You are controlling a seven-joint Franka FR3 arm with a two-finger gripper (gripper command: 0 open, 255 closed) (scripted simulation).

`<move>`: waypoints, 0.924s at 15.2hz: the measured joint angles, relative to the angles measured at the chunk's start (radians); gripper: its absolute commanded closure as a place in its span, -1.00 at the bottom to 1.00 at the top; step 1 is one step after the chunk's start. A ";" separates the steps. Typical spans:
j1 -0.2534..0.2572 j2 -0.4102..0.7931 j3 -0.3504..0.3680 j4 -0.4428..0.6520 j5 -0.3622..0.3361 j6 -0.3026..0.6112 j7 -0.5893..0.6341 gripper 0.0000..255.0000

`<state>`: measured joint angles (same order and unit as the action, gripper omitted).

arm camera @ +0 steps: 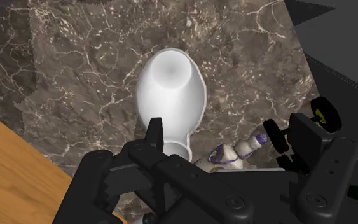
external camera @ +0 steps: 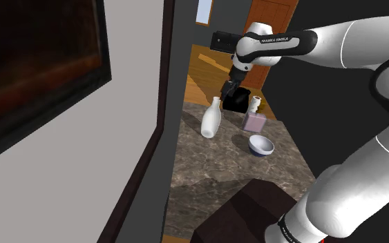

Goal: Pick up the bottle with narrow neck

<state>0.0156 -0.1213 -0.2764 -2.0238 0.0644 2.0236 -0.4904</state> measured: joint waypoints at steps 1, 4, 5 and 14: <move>-0.003 0.036 -0.008 0.027 0.012 0.006 -0.021 -1.00; -0.013 0.152 -0.024 0.108 0.053 0.032 -0.078 -1.00; -0.015 0.185 -0.026 0.128 0.065 0.042 -0.091 -1.00; -0.022 0.248 -0.026 0.098 0.096 0.129 -0.126 1.00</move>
<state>-0.0067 0.1266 -0.3026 -1.9255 0.1600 2.1530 -0.6164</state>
